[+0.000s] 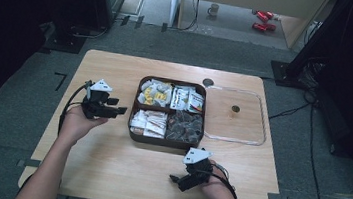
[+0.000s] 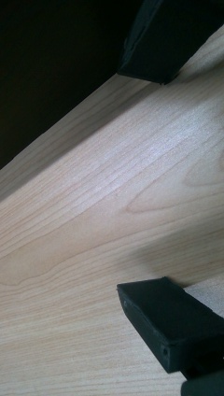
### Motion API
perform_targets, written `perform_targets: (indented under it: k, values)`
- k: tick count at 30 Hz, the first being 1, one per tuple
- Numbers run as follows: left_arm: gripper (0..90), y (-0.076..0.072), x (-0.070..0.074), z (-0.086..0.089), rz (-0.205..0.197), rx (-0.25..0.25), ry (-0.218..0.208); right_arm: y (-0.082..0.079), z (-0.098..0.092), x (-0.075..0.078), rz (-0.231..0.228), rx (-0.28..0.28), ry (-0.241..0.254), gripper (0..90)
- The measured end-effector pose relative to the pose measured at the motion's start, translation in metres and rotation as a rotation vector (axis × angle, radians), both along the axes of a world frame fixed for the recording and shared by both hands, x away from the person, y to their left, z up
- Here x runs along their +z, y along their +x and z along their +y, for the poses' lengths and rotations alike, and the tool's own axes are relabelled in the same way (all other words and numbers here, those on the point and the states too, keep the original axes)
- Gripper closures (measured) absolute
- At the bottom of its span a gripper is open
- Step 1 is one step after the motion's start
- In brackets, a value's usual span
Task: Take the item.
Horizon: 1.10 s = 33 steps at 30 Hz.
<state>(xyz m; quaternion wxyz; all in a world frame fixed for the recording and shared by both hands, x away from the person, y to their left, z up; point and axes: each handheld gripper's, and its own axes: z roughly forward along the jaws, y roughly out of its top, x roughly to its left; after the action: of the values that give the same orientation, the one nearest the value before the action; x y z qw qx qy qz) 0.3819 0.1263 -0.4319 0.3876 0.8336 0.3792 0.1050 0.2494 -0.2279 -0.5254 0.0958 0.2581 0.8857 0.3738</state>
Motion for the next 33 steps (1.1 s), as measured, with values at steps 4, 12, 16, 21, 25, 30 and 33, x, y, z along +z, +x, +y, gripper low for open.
perform_targets:
  k: [4,12,16,21,25,30,33]
  values:
    - [47.2,0.001,-0.001,-0.007,0.012,-0.015,-0.001,0.000,0.000,0.000,0.000,0.000,0.000,0.0]
    - [48.3,0.000,0.001,-0.020,0.007,-0.044,0.002,0.000,0.000,0.000,0.000,0.000,0.000,0.0]
    - [48.3,0.001,0.003,-0.026,0.001,-0.064,0.000,0.000,0.000,0.000,0.000,-0.003,0.000,0.0]
    - [48.3,0.003,0.001,-0.034,-0.004,-0.088,0.006,0.000,0.000,0.000,0.000,-0.007,0.000,0.0]
    - [48.8,0.004,-0.001,-0.041,-0.008,-0.105,0.005,-0.001,0.000,0.000,0.001,-0.013,-0.001,0.0]
    - [49.1,0.006,-0.004,-0.052,-0.018,-0.125,0.028,-0.001,0.000,0.000,0.000,-0.018,-0.001,0.0]
    - [49.1,0.008,-0.006,-0.056,-0.024,-0.134,0.035,-0.002,0.000,0.000,0.001,-0.023,-0.001,0.0]
